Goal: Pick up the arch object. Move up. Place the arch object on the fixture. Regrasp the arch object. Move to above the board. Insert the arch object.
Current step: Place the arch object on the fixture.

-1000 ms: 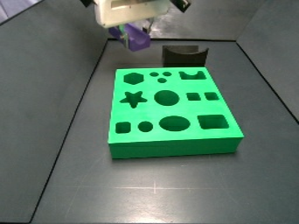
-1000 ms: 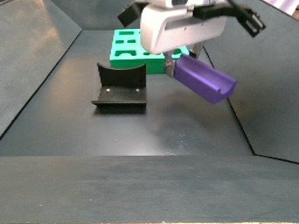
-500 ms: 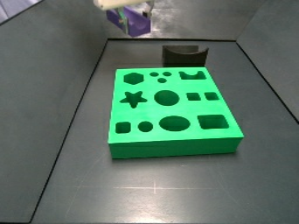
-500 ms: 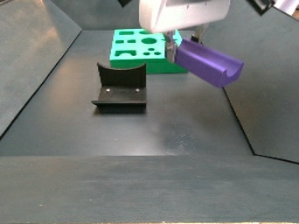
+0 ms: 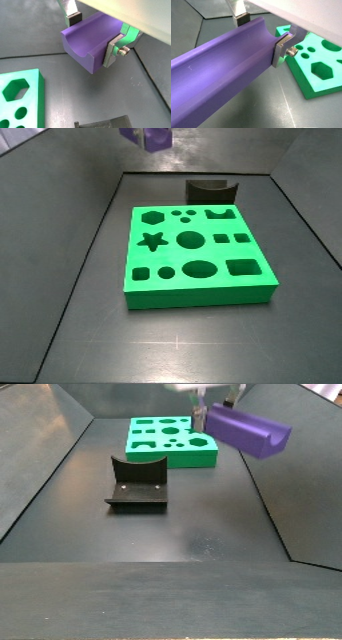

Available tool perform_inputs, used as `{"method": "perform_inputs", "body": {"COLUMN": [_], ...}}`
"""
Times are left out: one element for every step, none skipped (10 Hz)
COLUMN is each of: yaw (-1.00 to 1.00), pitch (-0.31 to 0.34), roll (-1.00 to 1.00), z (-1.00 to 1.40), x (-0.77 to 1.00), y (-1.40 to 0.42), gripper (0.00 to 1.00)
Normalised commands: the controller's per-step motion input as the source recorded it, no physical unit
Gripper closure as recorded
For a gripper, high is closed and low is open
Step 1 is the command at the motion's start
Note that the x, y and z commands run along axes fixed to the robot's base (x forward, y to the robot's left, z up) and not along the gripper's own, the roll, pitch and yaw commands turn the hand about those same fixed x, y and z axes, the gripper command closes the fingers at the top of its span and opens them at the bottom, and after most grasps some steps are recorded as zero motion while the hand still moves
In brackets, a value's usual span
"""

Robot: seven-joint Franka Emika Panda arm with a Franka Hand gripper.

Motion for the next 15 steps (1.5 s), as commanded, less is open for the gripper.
{"method": "perform_inputs", "body": {"yaw": [-0.02,-0.03,-1.00,-1.00,-1.00,-1.00,-1.00,-1.00,-1.00,-0.97,-0.64,-0.48,-0.27,0.00,0.01], "pitch": [0.053,0.058,-0.086,-0.085,-0.082,-0.079,-0.071,-0.066,-0.058,-0.047,-0.020,-0.005,0.019,0.104,0.111], "roll": [-0.14,-0.14,-0.04,-0.04,-0.04,-0.04,-0.03,-0.02,-0.01,0.01,0.04,0.05,0.07,-1.00,-1.00], "z": [0.37,0.24,-0.01,-0.08,-0.09,-0.08,-0.05,-0.04,-0.03,-0.03,-0.02,-0.03,-0.02,0.08,0.05], "x": [0.00,0.00,1.00,1.00,1.00,1.00,0.89,0.80,0.67,0.49,0.32,0.23,0.08,0.98,0.93], "y": [0.00,0.00,-0.28,-0.27,-0.17,-0.14,-0.09,-0.06,-0.03,-0.02,0.00,0.00,0.00,-0.25,-0.20], "gripper": [1.00,1.00,1.00,1.00,1.00,1.00,1.00,1.00,1.00,1.00,1.00,1.00,1.00,1.00,1.00]}}
